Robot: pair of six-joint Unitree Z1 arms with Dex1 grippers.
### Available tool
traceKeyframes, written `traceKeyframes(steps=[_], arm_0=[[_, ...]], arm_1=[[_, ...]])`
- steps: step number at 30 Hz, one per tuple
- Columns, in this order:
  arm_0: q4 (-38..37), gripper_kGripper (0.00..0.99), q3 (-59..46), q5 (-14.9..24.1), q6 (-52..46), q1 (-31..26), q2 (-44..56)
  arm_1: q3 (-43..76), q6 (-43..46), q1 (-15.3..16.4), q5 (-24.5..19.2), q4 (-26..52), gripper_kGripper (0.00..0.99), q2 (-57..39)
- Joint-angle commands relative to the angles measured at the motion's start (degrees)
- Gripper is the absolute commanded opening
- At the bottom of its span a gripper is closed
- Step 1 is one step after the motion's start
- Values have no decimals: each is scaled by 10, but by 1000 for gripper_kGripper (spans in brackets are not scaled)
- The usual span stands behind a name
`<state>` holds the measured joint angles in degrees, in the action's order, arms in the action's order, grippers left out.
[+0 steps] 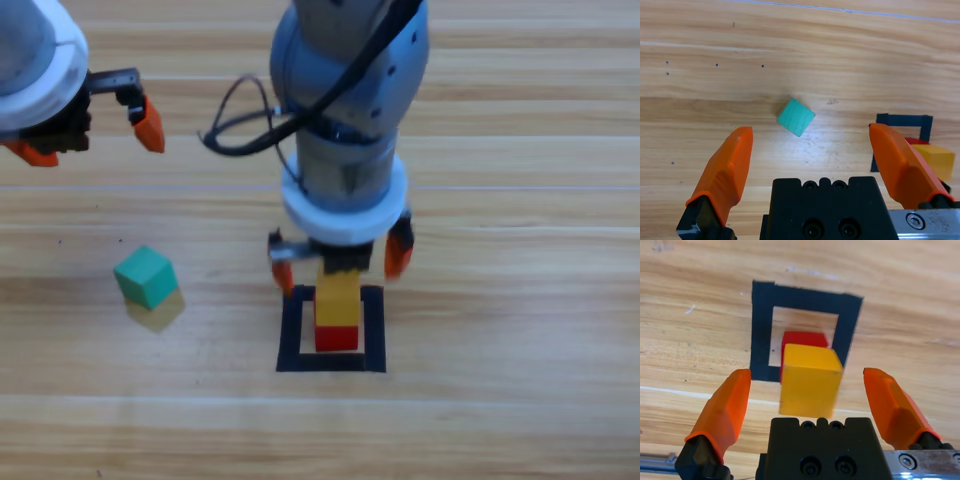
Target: Stack the blocks in the rectangular block: red at the bottom, yellow in the middle, green on top
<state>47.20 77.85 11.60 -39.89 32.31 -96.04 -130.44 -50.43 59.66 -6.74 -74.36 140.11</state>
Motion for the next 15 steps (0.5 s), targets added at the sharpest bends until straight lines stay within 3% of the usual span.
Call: traceKeyframes(steps=[1, 5, 10, 15], arm_0=[[40, 990, 44, -10, -72, -16, -65], [104, 990, 93, -11, -163, -16, -121], [119, 986, 99, -33, -245, -15, -148], [124, 986, 98, -54, -308, -23, -162]], arm_1=[[22, 48, 56, -74, -5, 990, -127], [129, 78, 60, -90, 44, 990, -221], [492, 163, 27, -56, 340, 990, -420], [737, 251, -18, 3, 545, 990, -559]])
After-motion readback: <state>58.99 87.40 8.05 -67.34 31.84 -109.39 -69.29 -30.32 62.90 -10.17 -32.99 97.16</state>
